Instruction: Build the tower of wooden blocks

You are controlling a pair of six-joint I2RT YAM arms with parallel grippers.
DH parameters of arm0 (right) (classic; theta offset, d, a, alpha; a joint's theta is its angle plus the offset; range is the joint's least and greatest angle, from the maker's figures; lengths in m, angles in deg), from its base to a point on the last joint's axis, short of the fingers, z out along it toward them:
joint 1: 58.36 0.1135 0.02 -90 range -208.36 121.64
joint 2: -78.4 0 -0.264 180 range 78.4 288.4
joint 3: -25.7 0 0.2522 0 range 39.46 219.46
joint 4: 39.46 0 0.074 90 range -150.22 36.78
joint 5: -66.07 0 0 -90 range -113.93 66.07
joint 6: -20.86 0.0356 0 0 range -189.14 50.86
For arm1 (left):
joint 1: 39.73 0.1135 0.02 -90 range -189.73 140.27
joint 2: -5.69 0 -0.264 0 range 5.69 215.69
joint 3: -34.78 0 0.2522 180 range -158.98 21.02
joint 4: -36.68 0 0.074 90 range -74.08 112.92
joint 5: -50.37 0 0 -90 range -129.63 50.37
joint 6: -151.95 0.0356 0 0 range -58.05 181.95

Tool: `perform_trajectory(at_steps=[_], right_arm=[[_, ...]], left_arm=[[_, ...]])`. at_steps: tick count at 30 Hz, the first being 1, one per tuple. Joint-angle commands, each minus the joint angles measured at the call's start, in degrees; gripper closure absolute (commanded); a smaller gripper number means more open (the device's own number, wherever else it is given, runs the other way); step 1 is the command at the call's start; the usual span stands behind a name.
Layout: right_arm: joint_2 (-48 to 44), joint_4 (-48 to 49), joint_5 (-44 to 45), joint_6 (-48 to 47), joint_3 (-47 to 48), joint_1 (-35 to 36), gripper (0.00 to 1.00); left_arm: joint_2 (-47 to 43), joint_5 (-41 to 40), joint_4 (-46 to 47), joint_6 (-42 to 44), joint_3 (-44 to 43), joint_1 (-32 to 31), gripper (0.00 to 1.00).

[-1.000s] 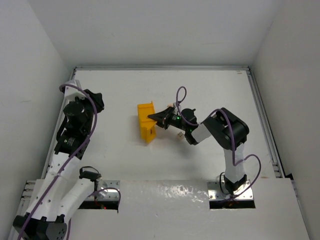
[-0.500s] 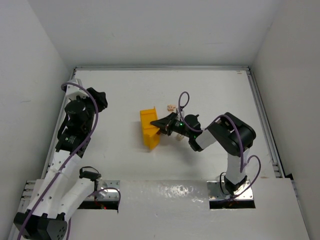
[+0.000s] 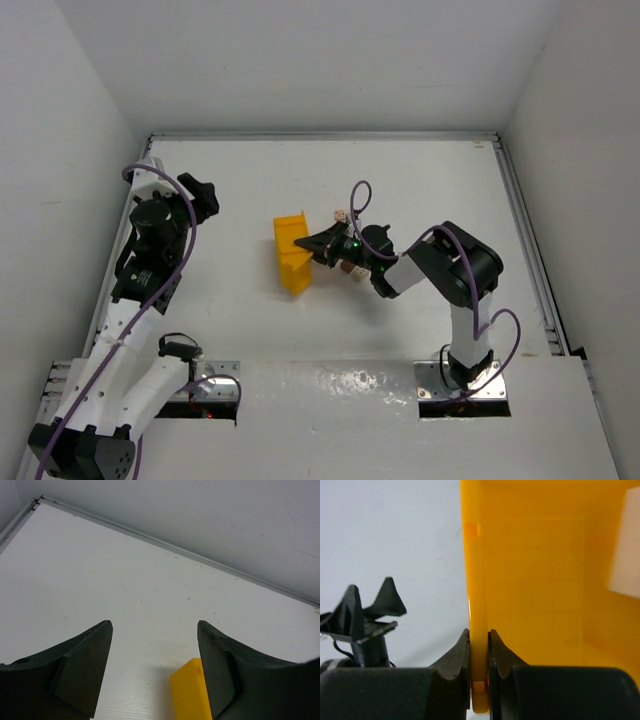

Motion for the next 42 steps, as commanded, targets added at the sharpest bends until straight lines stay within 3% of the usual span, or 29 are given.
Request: perform_trajectory(at_steps=[1, 4, 8, 10, 12, 17, 20, 22, 29, 32, 35, 36, 37, 38, 39, 41, 42], right_arm=[[-5.70, 24.13, 1.38, -2.79, 3.28, 0.15, 1.00], [-0.87, 24.30, 0.41, 2.38, 8.24, -0.91, 1.00], [-7.18, 24.13, 2.76, -2.34, -1.33, 0.58, 1.00], [-4.31, 24.04, 2.61, -3.50, 3.74, -0.20, 1.00], [2.70, 24.30, -0.55, 5.26, 8.75, -0.39, 1.00], [-6.74, 24.13, 0.14, -3.40, -0.10, 1.29, 1.00], [-3.60, 24.13, -2.22, -0.36, 6.82, -0.91, 1.00], [-4.28, 24.13, -6.26, -3.65, 11.56, -0.39, 1.00], [-6.04, 20.18, -13.30, -4.99, 18.87, -2.23, 1.00], [-8.84, 14.04, -15.84, -10.08, 20.20, -4.76, 1.00], [-13.41, -2.27, -17.78, -24.81, 19.15, -8.01, 1.00], [-17.43, -16.08, -17.70, -30.60, 19.14, -8.81, 1.00], [-19.65, -24.31, -15.52, -44.23, 19.49, -10.30, 1.00], [-23.85, -43.44, -12.63, -51.42, 21.50, -10.84, 1.00], [-25.54, -52.25, -8.95, -65.67, 22.91, -11.10, 1.00], [-28.62, -68.94, 5.06, -76.67, 25.98, -11.28, 1.00], [-29.16, -72.17, 8.89, -83.15, 26.70, -11.63, 1.00]], left_arm=[[0.04, 0.80, 1.54, -0.22, -0.49, 0.75, 0.33], [0.05, 0.46, 1.37, -0.14, -0.32, 0.75, 0.30], [-0.22, 0.28, 1.28, -0.31, -0.41, 0.75, 0.23], [0.40, 1.60, 1.72, -0.31, -0.49, 0.75, 0.21], [0.75, 1.08, 1.46, -0.31, -0.58, 0.75, 0.18], [0.57, 1.07, 1.45, -0.31, -0.67, 0.93, 0.17], [1.01, 2.13, 1.54, -0.31, -0.67, 1.01, 0.17], [0.49, 1.08, 1.11, -0.14, -0.50, 0.93, 0.17], [-0.04, 3.62, 2.16, -0.14, -0.41, 1.37, 0.17], [-1.09, 3.89, 2.07, -0.23, -0.41, 1.28, 0.18], [-2.06, 5.11, 2.33, -0.05, -0.32, 1.19, 0.23], [-2.24, 5.73, 2.51, -0.14, -0.23, 1.02, 0.25], [-2.76, 6.86, 2.77, -0.05, -0.32, 0.84, 0.26], [-3.03, 7.40, 2.95, 0.12, -0.23, 0.49, 0.29], [-3.29, 8.10, 3.38, 0.30, -0.23, 0.23, 0.33], [-4.08, 9.51, 3.56, 0.74, -0.23, -0.30, 0.38], [-4.35, 9.95, 3.65, 0.92, -0.23, -0.39, 0.41]])
